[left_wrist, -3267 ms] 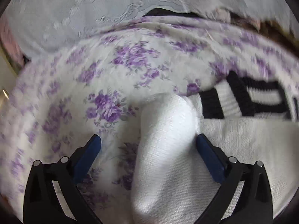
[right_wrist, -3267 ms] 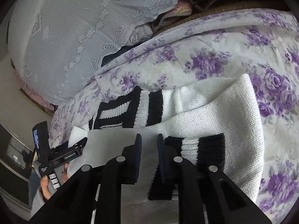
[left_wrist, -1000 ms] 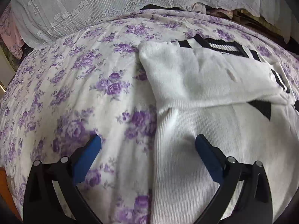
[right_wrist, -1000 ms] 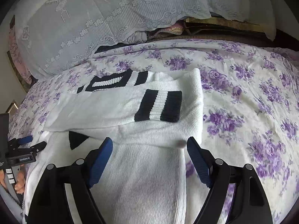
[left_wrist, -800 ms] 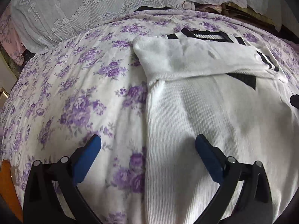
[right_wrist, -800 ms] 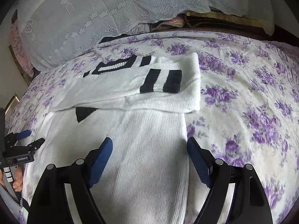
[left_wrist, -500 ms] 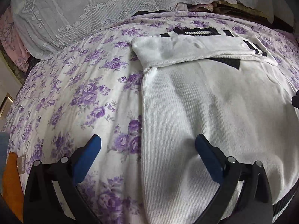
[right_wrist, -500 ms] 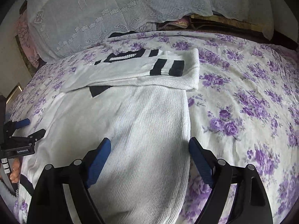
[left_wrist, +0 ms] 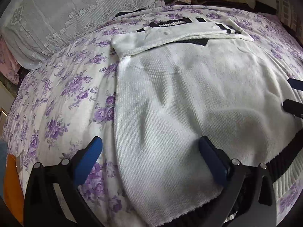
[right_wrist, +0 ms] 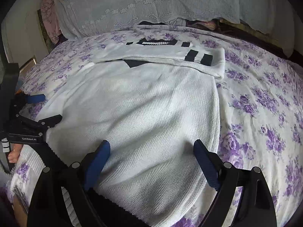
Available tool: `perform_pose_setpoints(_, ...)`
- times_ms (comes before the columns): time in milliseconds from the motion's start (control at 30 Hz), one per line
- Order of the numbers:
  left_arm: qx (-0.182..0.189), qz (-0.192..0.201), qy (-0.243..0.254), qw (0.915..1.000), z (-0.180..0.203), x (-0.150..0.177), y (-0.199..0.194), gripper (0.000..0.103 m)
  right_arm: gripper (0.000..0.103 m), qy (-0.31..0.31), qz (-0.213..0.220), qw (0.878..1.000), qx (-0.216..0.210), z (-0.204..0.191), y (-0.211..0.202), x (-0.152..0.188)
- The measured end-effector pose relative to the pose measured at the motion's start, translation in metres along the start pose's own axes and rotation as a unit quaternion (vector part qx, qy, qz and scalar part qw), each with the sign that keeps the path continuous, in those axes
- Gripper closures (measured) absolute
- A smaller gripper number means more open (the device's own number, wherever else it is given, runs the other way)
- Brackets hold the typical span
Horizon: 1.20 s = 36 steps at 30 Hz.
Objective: Fold small clothes
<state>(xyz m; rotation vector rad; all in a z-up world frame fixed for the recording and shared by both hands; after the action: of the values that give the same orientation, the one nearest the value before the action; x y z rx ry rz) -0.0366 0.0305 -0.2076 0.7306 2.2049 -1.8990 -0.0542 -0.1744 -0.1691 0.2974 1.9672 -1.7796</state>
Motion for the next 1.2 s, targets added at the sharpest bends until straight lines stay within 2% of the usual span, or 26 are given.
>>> perform_pose_setpoints(67, -0.002, 0.005, -0.006, 1.0, -0.002, -0.001, -0.005, 0.004, 0.013, 0.007, 0.022, 1.0, 0.005, 0.002, -0.01, -0.002)
perform_pose_setpoints(133, -0.005, 0.03, -0.006, 0.9995, -0.003, -0.004, -0.021, 0.004, 0.013, 0.0, 0.053, 0.999, 0.007, -0.002, -0.027, -0.004)
perform_pose_setpoints(233, 0.036, 0.065, 0.003, 0.9972, 0.006, -0.001, -0.044, 0.004, 0.013, -0.027, 0.063, 0.997, -0.027, -0.02, -0.038, 0.004)
perform_pose_setpoints(300, 0.053, 0.054, 0.025, 0.9968, 0.019, 0.007, -0.042, 0.004, 0.013, -0.056, 0.038, 0.997, -0.039, -0.036, -0.029, 0.017)
perform_pose_setpoints(367, 0.041, 0.006, 0.046, 0.9981, 0.029, 0.016, -0.018, 0.004, 0.013, -0.071, -0.012, 0.997, -0.037, -0.044, -0.01, 0.027)
perform_pose_setpoints(400, 0.051, -0.003, 0.04, 0.9979, 0.03, 0.017, -0.012, 0.004, 0.013, -0.067, -0.019, 0.997, -0.041, -0.044, -0.008, 0.026)
perform_pose_setpoints(500, 0.072, 0.0, 0.02, 0.9972, 0.022, 0.017, -0.015, 0.004, 0.013, -0.044, -0.006, 0.997, -0.061, -0.036, -0.015, 0.024)
perform_pose_setpoints(600, 0.072, 0.011, 0.003, 0.9974, 0.015, 0.016, -0.022, 0.004, 0.013, -0.021, 0.028, 0.997, -0.065, -0.026, -0.03, 0.021)
perform_pose_setpoints(667, 0.063, 0.037, 0.005, 0.9973, 0.01, 0.005, -0.037, 0.004, 0.013, -0.011, 0.058, 0.996, -0.066, -0.021, -0.043, 0.01)
perform_pose_setpoints(800, 0.034, 0.055, 0.013, 0.9978, 0.009, -0.046, -0.051, 0.004, 0.013, -0.013, 0.04, 0.998, -0.047, -0.018, -0.037, -0.038)
perform_pose_setpoints(867, 0.053, 0.047, 0.001, 0.9975, 0.015, -0.064, -0.043, 0.004, 0.013, -0.02, 0.035, 0.998, -0.042, -0.025, -0.027, -0.054)
perform_pose_setpoints(900, 0.066, 0.033, 0.004, 0.9973, 0.021, -0.065, -0.034, 0.004, 0.013, -0.03, 0.018, 0.998, -0.046, -0.031, -0.017, -0.056)
perform_pose_setpoints(933, 0.066, 0.016, 0.017, 0.9976, 0.027, -0.063, -0.023, 0.004, 0.013, -0.039, -0.002, 0.998, -0.046, -0.035, -0.005, -0.052)
perform_pose_setpoints(1000, 0.019, -0.015, 0.042, 0.9988, 0.03, -0.047, 0.004, 0.004, 0.013, -0.053, -0.039, 0.998, -0.01, -0.029, 0.016, -0.032)
perform_pose_setpoints(1033, 0.01, -0.018, 0.047, 0.9987, 0.027, -0.038, 0.014, 0.004, 0.012, -0.057, -0.051, 0.997, 0.007, -0.022, 0.023, -0.021)
perform_pose_setpoints(1067, 0.034, -0.003, 0.032, 0.9989, 0.02, -0.032, 0.011, 0.004, 0.011, -0.058, -0.05, 0.997, 0.004, -0.014, 0.023, -0.01)
perform_pose_setpoints(1133, 0.062, -0.025, 0.019, 0.9976, 0.006, -0.018, 0.008, 0.004, 0.011, -0.038, -0.048, 0.998, -0.015, 0.005, 0.008, 0.004)
perform_pose_setpoints(1200, 0.067, -0.021, 0.011, 0.9974, -0.009, -0.003, 0.001, 0.004, 0.008, -0.031, -0.041, 0.998, -0.027, 0.022, -0.008, 0.017)
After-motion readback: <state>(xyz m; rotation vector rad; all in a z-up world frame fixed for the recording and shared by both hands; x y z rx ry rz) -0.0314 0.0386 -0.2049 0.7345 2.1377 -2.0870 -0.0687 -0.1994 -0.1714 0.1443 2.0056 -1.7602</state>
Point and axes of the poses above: each gripper's, at about its wrist camera, not at the fingertips, and y roughly the way its jaws point, z to its right, x to its underside, the point moved 8 cm from there along y, roughly the way its jaws point, and after that the axes turned 11 degrees about -z, right-handed, at the moved point
